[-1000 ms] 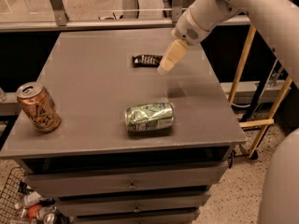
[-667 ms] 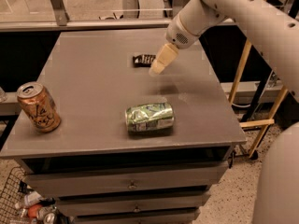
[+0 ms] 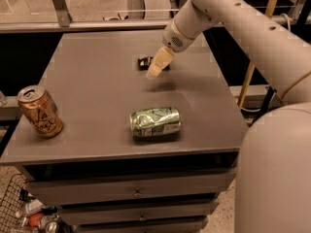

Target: Move rxbar chocolate near green can

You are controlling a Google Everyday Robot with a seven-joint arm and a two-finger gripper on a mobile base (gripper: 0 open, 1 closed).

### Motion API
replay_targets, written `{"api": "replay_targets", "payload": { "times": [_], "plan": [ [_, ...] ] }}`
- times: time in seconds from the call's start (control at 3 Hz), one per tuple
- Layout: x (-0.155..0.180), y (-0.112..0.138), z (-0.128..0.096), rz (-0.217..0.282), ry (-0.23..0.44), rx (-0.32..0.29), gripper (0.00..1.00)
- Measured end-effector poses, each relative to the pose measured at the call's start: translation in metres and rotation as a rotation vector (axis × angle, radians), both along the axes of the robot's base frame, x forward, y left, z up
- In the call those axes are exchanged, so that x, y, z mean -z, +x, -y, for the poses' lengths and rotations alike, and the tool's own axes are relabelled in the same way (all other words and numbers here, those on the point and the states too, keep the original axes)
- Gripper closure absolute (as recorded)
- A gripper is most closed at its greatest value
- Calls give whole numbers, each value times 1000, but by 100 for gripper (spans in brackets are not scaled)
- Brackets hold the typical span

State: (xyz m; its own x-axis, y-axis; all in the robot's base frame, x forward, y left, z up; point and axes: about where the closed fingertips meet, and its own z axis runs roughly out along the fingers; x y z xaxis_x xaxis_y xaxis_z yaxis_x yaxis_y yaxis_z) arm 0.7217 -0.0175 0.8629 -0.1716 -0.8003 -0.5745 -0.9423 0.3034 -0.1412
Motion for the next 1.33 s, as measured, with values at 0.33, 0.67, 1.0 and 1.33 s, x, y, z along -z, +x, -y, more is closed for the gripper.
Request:
{"api": "replay_targets", "payload": {
  "times": [0.33,0.67,1.0,1.33],
  "plan": [
    [5,12,-5,-26,-28,-9,0],
    [18,20,-8,-82,-65,-15,4],
    [27,22,-8,-119,-86,-16,27],
    [38,23,-7,-158,-106,-19,50]
  ]
}}
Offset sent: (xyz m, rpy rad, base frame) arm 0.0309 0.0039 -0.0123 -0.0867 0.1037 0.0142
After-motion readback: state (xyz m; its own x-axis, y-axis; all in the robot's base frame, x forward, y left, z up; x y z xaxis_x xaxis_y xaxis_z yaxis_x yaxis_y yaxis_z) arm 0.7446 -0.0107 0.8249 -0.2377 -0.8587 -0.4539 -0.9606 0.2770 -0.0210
